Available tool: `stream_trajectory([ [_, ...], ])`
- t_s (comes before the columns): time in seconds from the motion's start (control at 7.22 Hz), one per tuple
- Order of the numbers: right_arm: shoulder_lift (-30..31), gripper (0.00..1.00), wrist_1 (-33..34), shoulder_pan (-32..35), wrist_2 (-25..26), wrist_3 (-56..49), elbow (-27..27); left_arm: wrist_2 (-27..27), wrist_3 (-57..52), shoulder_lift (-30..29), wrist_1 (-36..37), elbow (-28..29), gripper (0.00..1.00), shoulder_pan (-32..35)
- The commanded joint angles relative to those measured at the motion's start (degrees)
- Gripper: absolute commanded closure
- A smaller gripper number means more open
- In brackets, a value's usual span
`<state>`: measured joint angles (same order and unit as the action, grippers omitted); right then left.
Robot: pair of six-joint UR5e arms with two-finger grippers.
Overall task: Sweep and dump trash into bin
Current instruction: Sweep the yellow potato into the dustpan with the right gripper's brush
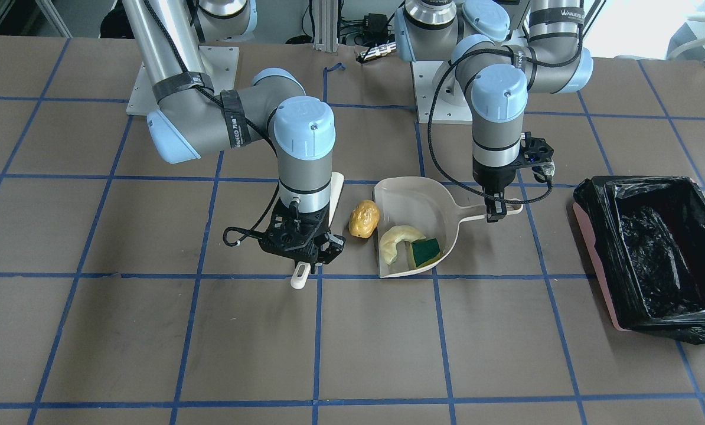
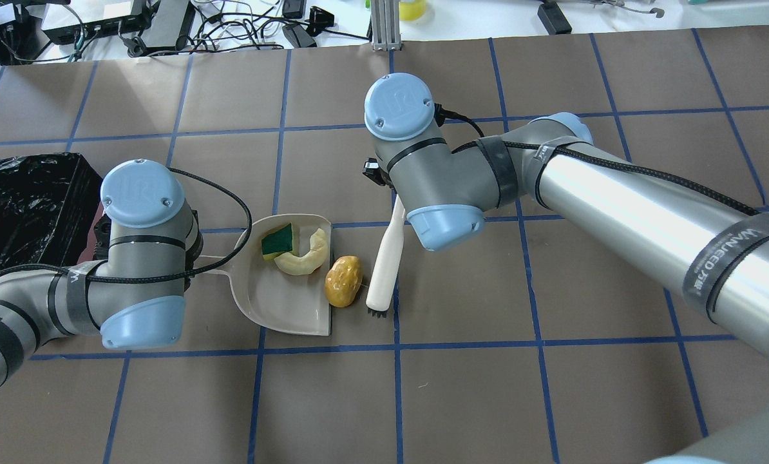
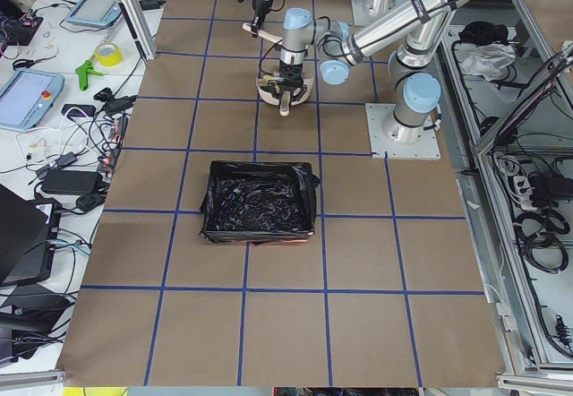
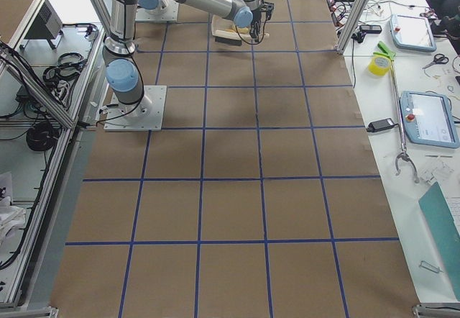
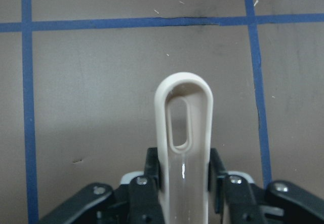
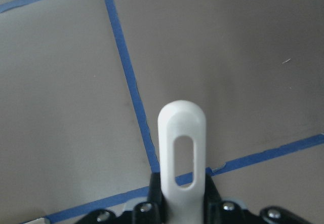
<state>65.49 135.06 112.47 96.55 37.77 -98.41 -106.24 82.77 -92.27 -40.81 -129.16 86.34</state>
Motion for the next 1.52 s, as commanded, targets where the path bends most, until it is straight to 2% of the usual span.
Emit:
stream_trajectory([
  [0.0, -1.3, 1.0, 0.9, 0.2, 0.9, -0.5, 0.1, 0.0, 0.4, -0.6, 0.5, 0.1, 1.0, 0.1],
  [0.14, -3.8, 1.0, 5.3, 1.6, 1.2, -0.1, 0.6, 0.0, 0.4, -0.7, 0.8, 0.1, 1.0, 0.1],
  [0.28, -5.2, 1.0, 6.6, 2.9, 2.0, 0.5, 1.5, 0.0, 0.4, -0.7, 0.8, 0.1, 1.0, 0.1],
  [0.55, -6.2, 1.0, 6.8, 3.1, 1.9, 4.3, 2.5, 0.0, 0.4, -0.7, 0.9, 0.1, 1.0, 0.1],
  [0.97, -10.5, 1.0, 6.2, 6.7, 1.5, 14.5, 9.0, 0.1, 0.4, -0.7, 0.9, 0.2, 1.0, 0.1],
  [1.39, -10.5, 1.0, 5.5, 9.2, 1.5, 19.1, 9.2, 0.1, 0.1, -0.7, 0.9, 0.3, 1.0, 0.1],
])
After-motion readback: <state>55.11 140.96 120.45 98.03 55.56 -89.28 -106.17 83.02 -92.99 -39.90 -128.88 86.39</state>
